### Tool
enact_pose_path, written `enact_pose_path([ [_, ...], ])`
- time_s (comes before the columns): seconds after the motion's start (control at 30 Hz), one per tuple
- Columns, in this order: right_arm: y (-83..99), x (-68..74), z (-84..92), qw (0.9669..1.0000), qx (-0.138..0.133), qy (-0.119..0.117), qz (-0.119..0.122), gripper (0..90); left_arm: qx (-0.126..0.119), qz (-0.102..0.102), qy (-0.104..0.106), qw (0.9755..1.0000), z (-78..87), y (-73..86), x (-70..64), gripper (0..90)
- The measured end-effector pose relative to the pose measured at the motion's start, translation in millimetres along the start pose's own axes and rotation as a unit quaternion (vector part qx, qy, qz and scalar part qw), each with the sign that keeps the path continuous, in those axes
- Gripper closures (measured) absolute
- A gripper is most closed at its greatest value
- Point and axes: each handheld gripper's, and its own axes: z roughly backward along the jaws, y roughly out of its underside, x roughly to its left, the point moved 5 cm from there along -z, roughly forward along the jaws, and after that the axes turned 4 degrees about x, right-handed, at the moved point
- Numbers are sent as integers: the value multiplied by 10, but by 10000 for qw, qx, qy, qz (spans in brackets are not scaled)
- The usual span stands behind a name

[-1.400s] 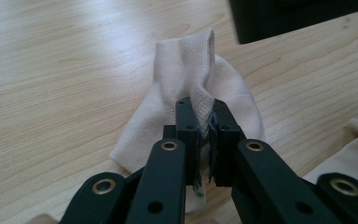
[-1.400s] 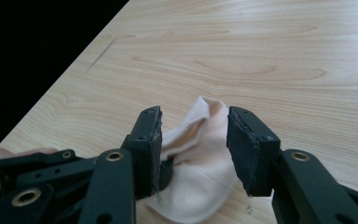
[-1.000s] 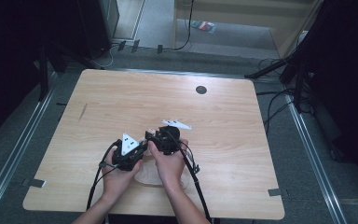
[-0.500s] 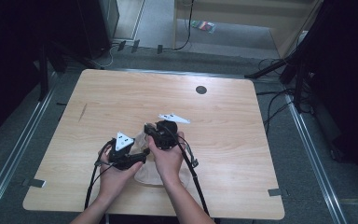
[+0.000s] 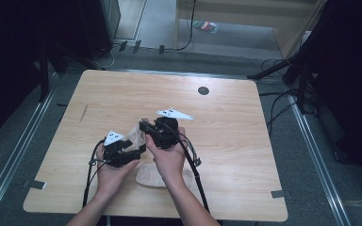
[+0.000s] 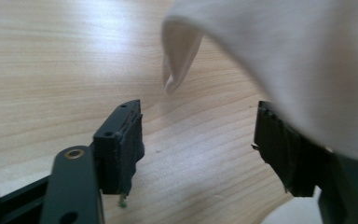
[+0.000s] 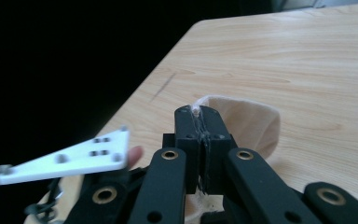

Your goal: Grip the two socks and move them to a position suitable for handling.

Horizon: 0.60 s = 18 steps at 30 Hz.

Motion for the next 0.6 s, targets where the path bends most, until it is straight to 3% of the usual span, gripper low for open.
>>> enact_pose_path([
  [0.1, -12, 67, 87, 9999, 37, -142, 63, 886, -85, -64, -76, 9999, -8, -16, 24, 404],
  [0.17, -10, 96, 153, 9996, 99, -228, 141, 885, -206, -125, -54, 9997, 4, -42, 34, 514],
  [0.2, -8, 100, 173, 9995, 115, -241, 193, 885, -277, -242, -85, 9993, 26, -58, 42, 562],
  [0.27, -2, 88, 231, 9992, 176, -217, 296, 886, -415, -501, -120, 9978, 70, -87, 48, 741],
  [0.33, 3, 41, 280, 9988, 257, -180, 373, 885, -563, -777, -218, 9951, 141, -108, 40, 896],
  [0.47, 30, -180, 331, 9985, 366, 96, 398, 885, -708, -1262, -753, 9866, 216, -109, 19, 900],
  [0.53, 74, -337, 328, 9973, 451, 348, 458, 885, -646, -1441, -941, 9830, 219, -90, 5, 900],
  [0.6, 141, -516, 314, 9953, 594, 580, 503, 885, -566, -1489, -939, 9828, 201, -63, -11, 900],
])
